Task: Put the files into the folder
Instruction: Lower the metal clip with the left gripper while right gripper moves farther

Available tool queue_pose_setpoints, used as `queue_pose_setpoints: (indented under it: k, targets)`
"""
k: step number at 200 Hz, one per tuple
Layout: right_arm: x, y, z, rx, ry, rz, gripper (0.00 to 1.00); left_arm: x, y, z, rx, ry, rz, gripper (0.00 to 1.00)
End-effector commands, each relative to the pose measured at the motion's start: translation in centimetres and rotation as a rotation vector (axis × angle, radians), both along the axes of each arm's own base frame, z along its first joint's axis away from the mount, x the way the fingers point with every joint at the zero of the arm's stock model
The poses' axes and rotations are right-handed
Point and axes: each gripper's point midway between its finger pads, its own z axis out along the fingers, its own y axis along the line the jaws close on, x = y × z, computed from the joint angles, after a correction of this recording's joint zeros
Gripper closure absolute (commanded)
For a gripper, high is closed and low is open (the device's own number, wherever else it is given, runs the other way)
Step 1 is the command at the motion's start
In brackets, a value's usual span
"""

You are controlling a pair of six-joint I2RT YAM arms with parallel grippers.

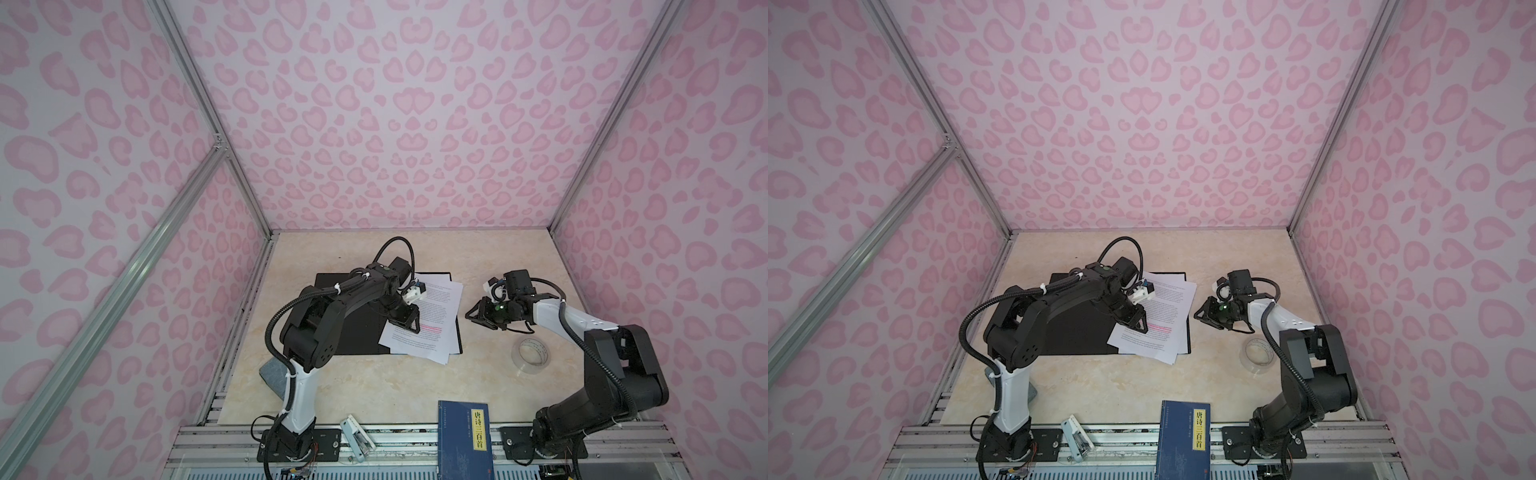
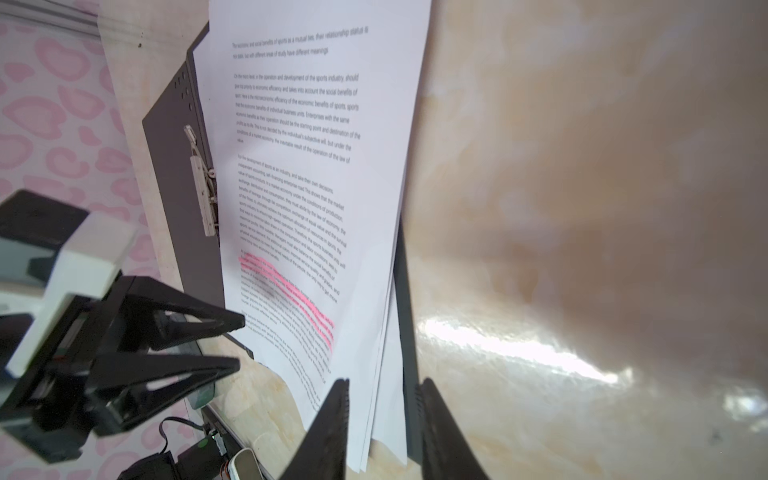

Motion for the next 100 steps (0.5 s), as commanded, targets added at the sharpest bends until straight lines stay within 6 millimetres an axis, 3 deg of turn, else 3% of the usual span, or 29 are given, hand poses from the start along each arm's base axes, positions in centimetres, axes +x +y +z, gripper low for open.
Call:
queue_pose_setpoints:
  k: [1, 46, 71, 100]
  targets:
    - [1.8, -0.2, -0.5, -0.018, -0.022, -0.025, 0.68, -0.4, -0.2, 3.4, -0.062, -0.026, -0.035, 0.50]
    - [4.7, -0.3, -2.0, -0.024, -0.016, -0.035, 0.67, 1.3, 1.3, 9.9, -0.139, -0.133, 0.013, 0.42]
    - [6.2, -0.1, -2.5, -0.011, -0.014, -0.025, 0.67, 3.7, 4.4, 11.5, -0.178, -0.146, 0.139, 0.41]
    - [7.6, 0.1, -3.2, -0.009, 0.001, -0.010, 0.67, 6.2, 8.6, 12.0, -0.209, -0.147, 0.273, 0.41]
